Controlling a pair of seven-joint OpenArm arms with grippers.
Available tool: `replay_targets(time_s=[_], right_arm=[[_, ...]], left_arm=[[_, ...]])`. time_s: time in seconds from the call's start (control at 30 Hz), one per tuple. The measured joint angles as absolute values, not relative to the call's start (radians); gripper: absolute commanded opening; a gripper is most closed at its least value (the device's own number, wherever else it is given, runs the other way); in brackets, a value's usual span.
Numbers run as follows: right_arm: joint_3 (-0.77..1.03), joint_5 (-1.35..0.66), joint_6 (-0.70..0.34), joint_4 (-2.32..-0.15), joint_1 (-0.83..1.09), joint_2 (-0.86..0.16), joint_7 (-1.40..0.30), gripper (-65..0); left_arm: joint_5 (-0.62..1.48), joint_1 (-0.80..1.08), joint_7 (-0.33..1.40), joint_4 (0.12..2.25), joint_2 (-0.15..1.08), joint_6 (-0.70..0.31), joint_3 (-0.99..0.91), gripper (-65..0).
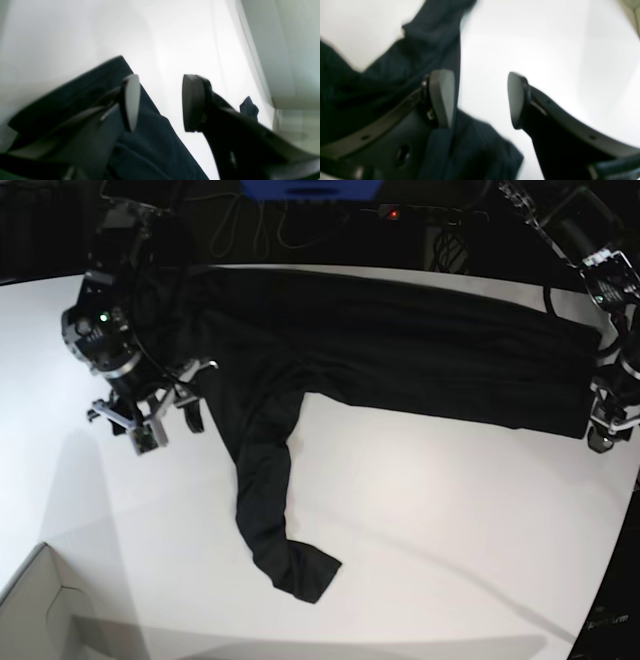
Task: Layout the t-shirt on the table in an organized manner, then fold the t-shirt properly
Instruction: 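Grasp the hanging sleeve with the right gripper and lift it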
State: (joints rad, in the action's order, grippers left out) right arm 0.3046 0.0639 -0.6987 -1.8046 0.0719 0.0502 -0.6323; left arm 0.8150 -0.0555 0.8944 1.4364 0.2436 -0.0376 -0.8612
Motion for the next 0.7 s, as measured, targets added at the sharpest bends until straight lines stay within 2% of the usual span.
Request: replay_targets(time_s=[0.4,0.7], right_arm=[[0.286,0.072,-0.695,-1.336,-0.258,0.062,-0.67,-30.6],[0.285,0.068,-0.694,-1.157,-0.38,0.058,-0.604,-30.6]], left_arm=[[0.812,0.058,0.879,1.432,0.318,-0.034,-0.874,-37.9],[0.805,0.101,0.887,1.432,0.307,-0.033,-0.953,-38.1]])
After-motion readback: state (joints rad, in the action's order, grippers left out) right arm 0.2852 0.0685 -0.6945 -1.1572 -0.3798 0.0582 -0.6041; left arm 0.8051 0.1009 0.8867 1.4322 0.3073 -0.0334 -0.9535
